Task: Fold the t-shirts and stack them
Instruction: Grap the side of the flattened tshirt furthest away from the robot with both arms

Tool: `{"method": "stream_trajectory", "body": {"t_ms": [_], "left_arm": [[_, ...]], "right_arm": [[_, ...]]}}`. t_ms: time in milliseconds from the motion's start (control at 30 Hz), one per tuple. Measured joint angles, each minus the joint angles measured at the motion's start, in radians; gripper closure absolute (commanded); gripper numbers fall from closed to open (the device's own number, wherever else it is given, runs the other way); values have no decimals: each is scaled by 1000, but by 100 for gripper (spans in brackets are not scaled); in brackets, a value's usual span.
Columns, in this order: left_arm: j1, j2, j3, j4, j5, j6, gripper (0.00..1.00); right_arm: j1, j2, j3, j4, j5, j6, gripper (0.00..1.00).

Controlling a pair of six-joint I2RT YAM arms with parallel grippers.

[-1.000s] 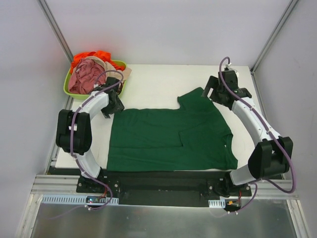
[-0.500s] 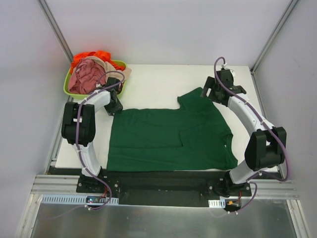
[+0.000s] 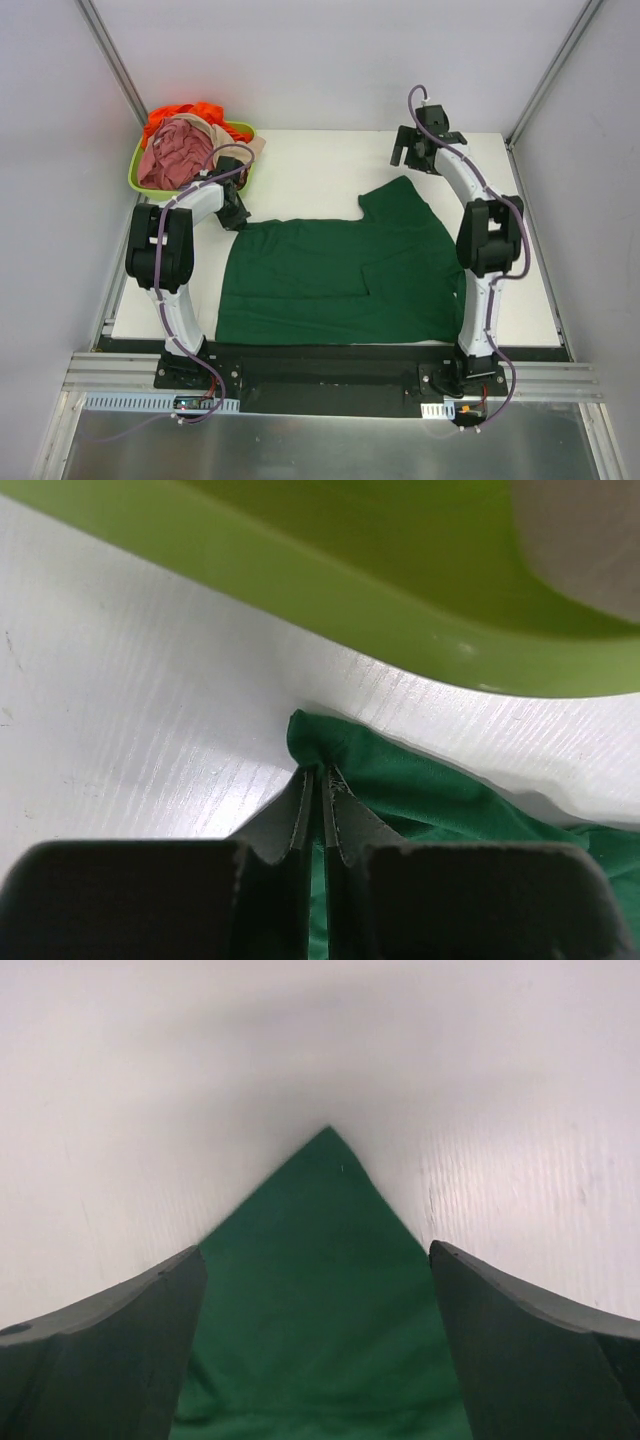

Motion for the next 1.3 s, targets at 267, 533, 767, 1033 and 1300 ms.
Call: {"method": "stream_trajectory", "body": {"t_ms": [267,533,767,1033,1300], "left_arm": [[1,0,-4,10,14,0,100],[4,0,-5,18,19,0,100],[4,-4,-11,24,20,-1,100],[4,-8,-18,29,20,-1,100],[4,-9,-19,31,20,-1,100]], "right_arm": [[-58,294,343,-63,-77,27,4],[-50,417,457,-117,-109,71,4],[-44,464,495,-170,-113,91,7],[-20,465,496,-232,-44,43,24],[2,471,507,-274,-9,0,50]]}}
